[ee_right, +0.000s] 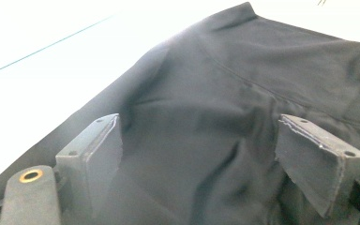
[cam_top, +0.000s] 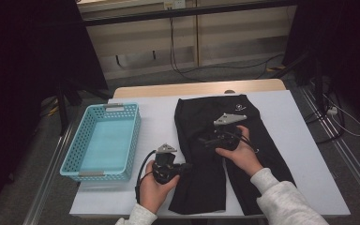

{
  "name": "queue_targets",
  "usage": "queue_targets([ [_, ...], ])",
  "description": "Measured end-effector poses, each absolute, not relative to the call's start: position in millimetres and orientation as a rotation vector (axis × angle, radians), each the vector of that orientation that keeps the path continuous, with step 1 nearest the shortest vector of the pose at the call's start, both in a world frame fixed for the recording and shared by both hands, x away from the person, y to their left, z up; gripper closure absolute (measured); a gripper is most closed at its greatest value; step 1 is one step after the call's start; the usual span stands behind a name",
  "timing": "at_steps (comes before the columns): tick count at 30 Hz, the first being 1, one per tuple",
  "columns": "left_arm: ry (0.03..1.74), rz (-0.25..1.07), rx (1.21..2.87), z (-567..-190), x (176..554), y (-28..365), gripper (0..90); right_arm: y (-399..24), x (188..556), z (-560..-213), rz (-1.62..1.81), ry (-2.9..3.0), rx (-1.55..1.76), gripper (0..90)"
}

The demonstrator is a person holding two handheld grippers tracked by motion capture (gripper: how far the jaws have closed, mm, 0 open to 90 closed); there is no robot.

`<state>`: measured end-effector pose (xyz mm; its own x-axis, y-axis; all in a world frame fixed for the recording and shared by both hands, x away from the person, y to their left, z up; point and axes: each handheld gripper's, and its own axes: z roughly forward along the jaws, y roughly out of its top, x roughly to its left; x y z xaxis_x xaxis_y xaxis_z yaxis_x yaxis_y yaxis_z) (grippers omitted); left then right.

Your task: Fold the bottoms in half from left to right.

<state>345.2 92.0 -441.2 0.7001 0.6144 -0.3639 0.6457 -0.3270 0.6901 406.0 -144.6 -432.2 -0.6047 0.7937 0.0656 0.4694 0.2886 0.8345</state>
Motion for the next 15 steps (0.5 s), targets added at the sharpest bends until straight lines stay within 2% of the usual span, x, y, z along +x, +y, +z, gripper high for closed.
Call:
queue_targets([
  [8,0.952,-0.043,2.02,-439.8,345.3,90.0,87.7,-127.4,414.9,-435.3,1.229,2.227,1.127,16.0],
  [15,0.934,-0.029,2.025,-441.8,344.8,85.0,88.0,-115.6,421.9,-436.7,1.274,2.24,1.145,22.5],
])
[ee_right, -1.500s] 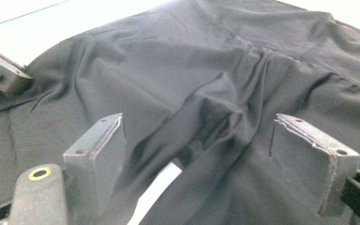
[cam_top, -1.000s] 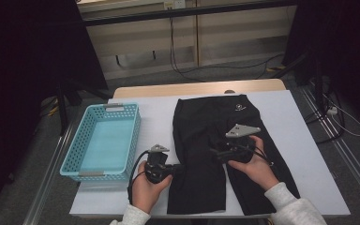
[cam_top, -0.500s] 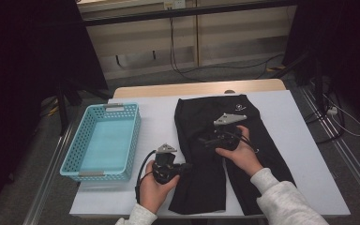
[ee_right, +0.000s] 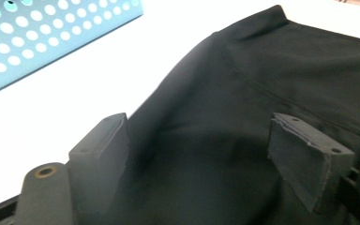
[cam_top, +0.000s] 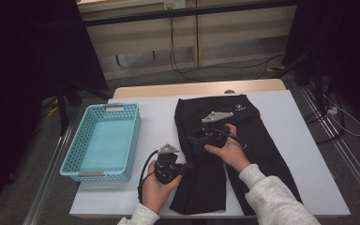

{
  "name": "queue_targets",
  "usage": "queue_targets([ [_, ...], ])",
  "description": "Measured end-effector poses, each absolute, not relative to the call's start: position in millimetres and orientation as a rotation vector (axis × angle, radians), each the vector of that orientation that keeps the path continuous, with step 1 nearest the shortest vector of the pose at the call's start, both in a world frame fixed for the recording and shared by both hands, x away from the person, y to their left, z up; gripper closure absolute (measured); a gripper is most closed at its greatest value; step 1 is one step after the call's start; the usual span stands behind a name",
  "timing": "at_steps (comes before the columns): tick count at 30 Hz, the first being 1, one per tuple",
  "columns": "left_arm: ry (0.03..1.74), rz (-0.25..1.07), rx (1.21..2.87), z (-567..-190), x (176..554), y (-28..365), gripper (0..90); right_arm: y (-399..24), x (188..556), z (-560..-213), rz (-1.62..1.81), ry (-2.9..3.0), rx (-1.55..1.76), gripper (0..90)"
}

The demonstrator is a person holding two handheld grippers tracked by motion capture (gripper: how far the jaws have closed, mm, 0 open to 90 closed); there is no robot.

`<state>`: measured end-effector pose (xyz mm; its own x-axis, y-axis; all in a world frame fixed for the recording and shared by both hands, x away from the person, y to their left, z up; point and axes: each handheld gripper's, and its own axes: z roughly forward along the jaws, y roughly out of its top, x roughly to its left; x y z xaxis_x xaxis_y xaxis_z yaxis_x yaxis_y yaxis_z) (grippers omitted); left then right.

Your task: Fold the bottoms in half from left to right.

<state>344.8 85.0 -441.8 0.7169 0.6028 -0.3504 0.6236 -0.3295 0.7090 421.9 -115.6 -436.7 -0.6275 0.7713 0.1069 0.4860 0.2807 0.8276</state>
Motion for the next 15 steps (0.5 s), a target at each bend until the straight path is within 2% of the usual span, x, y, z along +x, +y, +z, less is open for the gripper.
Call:
queue_targets([
  [3,0.927,-0.022,2.018,-440.6,344.3,84.1,88.1,-109.0,424.3,-439.3,1.273,2.258,1.139,24.8],
  [5,0.926,-0.012,2.014,-440.3,343.7,83.8,88.0,-105.0,426.0,-441.3,1.285,2.286,1.135,29.7],
  [10,0.922,-0.011,2.008,-439.6,342.3,83.9,88.1,-94.4,434.5,-447.3,1.265,2.323,1.137,31.8],
  [13,0.914,-0.005,1.997,-438.6,342.3,84.2,88.1,-86.1,438.7,-450.9,1.267,2.347,1.144,37.3],
  [15,0.913,-0.011,1.994,-438.5,342.5,84.4,88.1,-82.6,441.0,-453.3,1.248,2.354,1.136,45.3],
])
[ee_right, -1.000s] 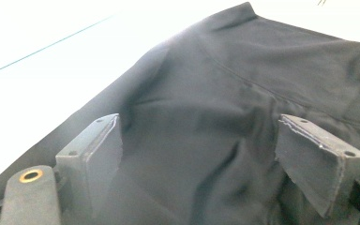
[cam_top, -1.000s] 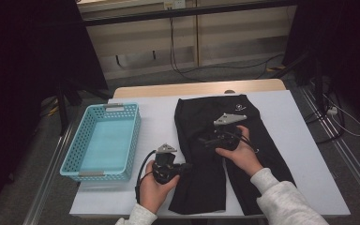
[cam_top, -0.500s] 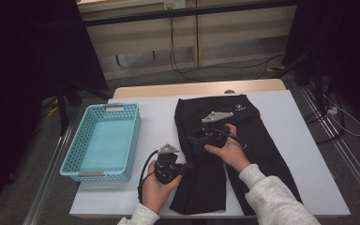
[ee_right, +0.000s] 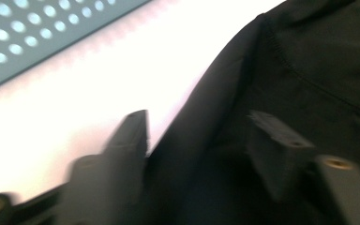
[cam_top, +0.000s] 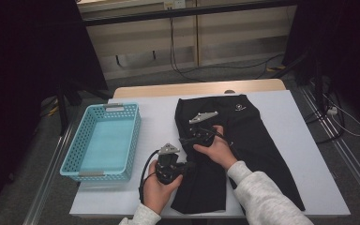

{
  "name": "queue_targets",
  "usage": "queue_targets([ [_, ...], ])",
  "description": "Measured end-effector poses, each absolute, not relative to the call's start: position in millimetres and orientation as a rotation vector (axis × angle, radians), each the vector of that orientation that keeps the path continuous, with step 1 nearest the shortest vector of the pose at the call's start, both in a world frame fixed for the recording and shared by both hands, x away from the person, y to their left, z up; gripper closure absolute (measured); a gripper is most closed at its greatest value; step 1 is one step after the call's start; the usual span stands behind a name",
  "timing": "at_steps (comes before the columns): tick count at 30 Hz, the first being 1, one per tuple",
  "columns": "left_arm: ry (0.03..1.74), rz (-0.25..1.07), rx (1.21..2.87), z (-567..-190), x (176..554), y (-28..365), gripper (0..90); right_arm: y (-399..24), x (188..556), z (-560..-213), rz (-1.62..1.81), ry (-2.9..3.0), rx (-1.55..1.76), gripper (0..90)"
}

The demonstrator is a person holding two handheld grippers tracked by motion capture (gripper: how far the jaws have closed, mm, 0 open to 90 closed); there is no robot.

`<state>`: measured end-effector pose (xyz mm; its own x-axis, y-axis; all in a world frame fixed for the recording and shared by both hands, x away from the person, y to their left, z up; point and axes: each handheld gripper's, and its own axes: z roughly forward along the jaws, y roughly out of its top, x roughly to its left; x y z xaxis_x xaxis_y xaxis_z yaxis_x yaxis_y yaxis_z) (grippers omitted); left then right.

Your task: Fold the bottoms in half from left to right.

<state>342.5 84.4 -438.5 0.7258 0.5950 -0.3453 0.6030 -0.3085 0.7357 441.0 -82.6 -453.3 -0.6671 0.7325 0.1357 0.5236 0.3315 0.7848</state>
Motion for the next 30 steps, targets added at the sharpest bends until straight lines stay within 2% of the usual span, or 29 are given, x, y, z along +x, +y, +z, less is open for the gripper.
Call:
queue_targets([
  [1,0.916,-0.014,1.991,-438.8,342.5,84.1,88.1,-81.4,442.5,-454.7,1.259,2.359,1.141,51.5],
  [4,0.919,-0.021,1.99,-439.3,342.4,83.1,88.1,-81.3,443.4,-454.7,1.282,2.377,1.121,81.2],
  [5,0.916,-0.027,1.992,-439.2,342.4,82.8,88.1,-83.1,443.7,-454.7,1.295,2.388,1.124,86.8],
  [6,0.917,-0.023,1.99,-439.0,342.1,82.4,88.1,-84.9,443.6,-454.3,1.281,2.392,1.111,88.4],
  [15,0.88,-0.062,1.967,-439.1,346.4,67.5,88.2,-133.9,427.8,-427.4,1.258,2.257,1.142,89.1],
  [21,0.837,-0.119,1.996,-445.5,347.4,47.0,88.2,-176.0,409.4,-429.7,1.181,2.226,1.205,87.8],
  [24,0.84,-0.136,2.021,-449.5,347.0,44.4,88.2,-186.8,404.2,-441.0,1.168,2.238,1.231,81.7],
  [27,0.839,-0.139,2.03,-449.5,346.7,44.5,88.1,-187.6,404.3,-449.8,1.126,2.246,1.254,71.8],
  [28,0.84,-0.146,2.031,-448.9,346.6,44.8,88.1,-187.6,405.7,-450.8,1.124,2.24,1.256,65.9],
  [30,0.84,-0.134,2.027,-448.3,346.6,45.4,88.1,-188.4,409.9,-449.5,1.131,2.208,1.261,62.4],
])
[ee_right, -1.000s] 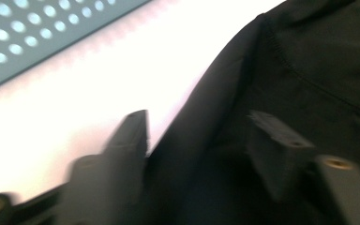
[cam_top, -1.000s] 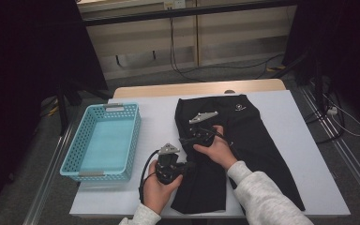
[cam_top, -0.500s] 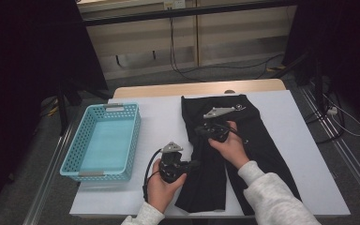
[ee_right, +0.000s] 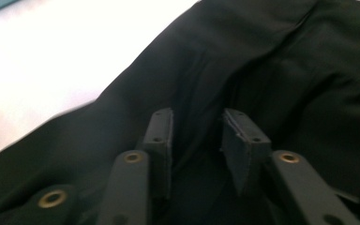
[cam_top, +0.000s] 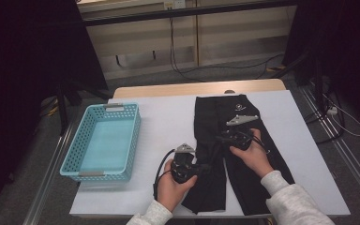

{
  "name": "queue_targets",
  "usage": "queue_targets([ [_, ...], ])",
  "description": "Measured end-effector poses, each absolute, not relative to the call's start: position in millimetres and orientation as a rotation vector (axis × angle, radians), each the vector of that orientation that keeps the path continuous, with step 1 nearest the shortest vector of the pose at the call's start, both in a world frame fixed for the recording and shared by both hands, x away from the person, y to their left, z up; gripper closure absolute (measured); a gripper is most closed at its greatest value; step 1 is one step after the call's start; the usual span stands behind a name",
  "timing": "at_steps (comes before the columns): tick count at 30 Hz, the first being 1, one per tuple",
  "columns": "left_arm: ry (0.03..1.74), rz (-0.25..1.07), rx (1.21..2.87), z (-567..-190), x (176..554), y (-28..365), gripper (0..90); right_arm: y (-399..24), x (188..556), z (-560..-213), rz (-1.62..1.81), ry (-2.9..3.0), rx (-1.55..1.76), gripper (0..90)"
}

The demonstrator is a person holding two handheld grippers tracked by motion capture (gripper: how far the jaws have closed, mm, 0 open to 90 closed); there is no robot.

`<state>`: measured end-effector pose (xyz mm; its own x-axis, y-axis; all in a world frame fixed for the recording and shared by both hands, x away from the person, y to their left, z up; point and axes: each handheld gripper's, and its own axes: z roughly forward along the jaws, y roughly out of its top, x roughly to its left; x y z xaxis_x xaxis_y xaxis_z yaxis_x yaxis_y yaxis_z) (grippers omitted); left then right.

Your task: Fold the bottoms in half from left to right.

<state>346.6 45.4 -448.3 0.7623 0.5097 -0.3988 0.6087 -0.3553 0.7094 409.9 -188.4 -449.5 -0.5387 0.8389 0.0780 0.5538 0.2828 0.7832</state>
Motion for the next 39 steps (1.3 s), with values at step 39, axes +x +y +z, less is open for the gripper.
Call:
queue_targets([
  [39,0.652,-0.214,1.939,-396.6,347.2,-12.3,88.0,-224.9,487.4,-386.7,1.002,2.036,1.225,87.5],
])
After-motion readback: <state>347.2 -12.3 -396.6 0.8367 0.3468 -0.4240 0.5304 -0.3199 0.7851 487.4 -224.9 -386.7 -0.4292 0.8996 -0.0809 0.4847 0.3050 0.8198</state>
